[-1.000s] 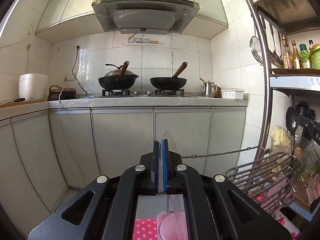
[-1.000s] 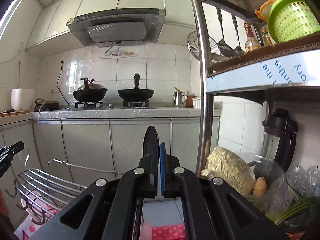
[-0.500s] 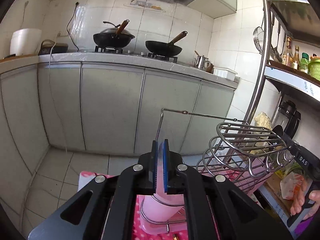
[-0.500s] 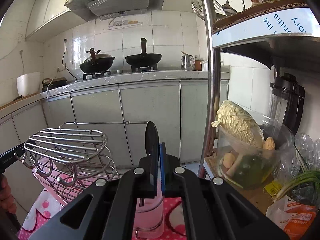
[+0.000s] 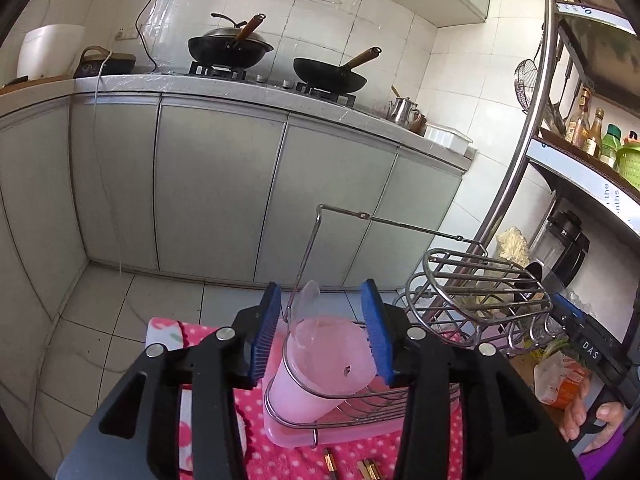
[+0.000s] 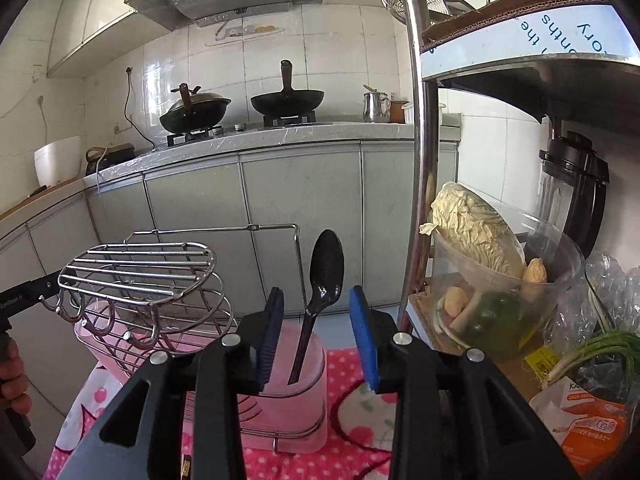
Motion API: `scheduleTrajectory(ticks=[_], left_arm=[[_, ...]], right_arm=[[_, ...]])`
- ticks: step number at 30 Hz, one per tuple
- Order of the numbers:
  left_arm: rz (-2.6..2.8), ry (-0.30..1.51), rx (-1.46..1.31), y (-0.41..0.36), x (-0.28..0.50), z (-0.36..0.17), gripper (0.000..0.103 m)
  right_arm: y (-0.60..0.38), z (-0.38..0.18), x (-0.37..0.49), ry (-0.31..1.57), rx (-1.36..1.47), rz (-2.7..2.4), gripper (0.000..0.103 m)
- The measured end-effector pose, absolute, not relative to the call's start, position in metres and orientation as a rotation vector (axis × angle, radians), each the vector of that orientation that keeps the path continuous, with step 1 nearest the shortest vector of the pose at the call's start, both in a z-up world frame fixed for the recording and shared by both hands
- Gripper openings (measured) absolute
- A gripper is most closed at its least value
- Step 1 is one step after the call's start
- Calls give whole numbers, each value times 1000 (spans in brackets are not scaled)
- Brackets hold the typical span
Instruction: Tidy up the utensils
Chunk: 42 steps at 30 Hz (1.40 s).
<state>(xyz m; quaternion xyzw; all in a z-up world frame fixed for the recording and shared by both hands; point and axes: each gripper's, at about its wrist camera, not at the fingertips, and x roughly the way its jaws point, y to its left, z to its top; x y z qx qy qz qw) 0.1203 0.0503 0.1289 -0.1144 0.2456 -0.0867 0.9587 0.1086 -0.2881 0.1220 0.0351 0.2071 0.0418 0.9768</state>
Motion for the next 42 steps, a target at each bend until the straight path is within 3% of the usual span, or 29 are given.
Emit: scheduleTrajectory(ticks=[14,21,30,34,42], left_arm=[[-237,529,-201,33,52,137,43],[-247,688,-234,29,38,93,43],[-225,1017,-300,22,61,15,43],[-235,1108,-301,10,78,-6,32],[-195,1194,-232,-10,111,-25,31]], right_arm=[[-286,105,50,536,135,165,34],[-278,58,42,735,211,224,34],[-278,4,51,998,349,274,30],[-285,-7,59,1050,420,286,30],[-281,-30,79,1165,477,306,29]])
